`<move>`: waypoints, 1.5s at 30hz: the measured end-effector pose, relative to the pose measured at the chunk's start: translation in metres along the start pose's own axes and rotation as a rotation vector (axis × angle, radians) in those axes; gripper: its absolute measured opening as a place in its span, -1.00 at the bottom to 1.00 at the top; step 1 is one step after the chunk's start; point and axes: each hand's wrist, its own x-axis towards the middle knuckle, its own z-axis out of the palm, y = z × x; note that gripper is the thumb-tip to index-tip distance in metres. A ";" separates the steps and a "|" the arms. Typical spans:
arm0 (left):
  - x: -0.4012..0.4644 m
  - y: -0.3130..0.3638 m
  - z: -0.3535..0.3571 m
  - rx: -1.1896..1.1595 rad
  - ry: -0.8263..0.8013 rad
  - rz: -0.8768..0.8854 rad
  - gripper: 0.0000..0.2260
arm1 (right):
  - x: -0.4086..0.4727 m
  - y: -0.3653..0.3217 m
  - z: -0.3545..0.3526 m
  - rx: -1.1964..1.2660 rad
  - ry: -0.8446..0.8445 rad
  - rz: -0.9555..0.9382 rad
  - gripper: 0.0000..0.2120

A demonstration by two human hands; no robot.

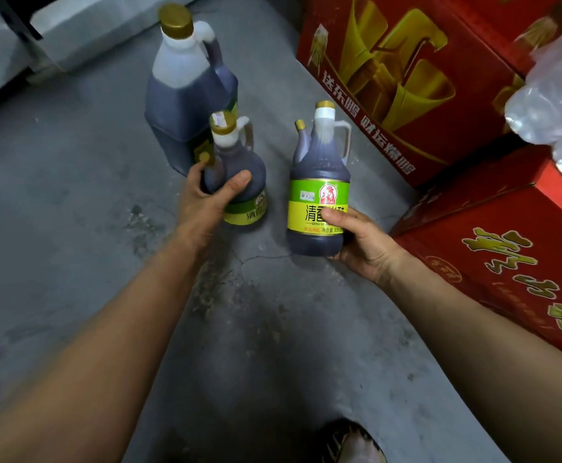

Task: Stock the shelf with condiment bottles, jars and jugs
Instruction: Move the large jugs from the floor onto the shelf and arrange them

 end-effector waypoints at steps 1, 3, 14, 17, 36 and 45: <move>-0.003 -0.001 0.001 -0.064 -0.016 -0.024 -0.24 | 0.001 0.000 -0.001 0.003 -0.013 -0.001 -0.40; -0.010 -0.001 0.004 -0.181 -0.081 -0.084 -0.37 | 0.002 0.001 -0.003 0.019 -0.041 -0.004 -0.37; -0.021 0.006 0.004 -0.357 -0.335 -0.366 -0.59 | 0.004 0.002 -0.001 -0.031 -0.108 -0.003 -0.50; -0.028 0.015 0.003 -0.381 -0.334 -0.457 -0.62 | -0.011 0.003 0.006 0.013 -0.051 0.017 -0.49; -0.221 0.378 -0.021 -0.235 -0.269 -0.658 -0.24 | -0.307 -0.225 0.151 0.037 -0.030 0.178 -0.39; -0.242 0.668 -0.010 -0.253 -0.149 -0.395 -0.55 | -0.391 -0.468 0.263 0.043 -0.200 -0.112 -0.43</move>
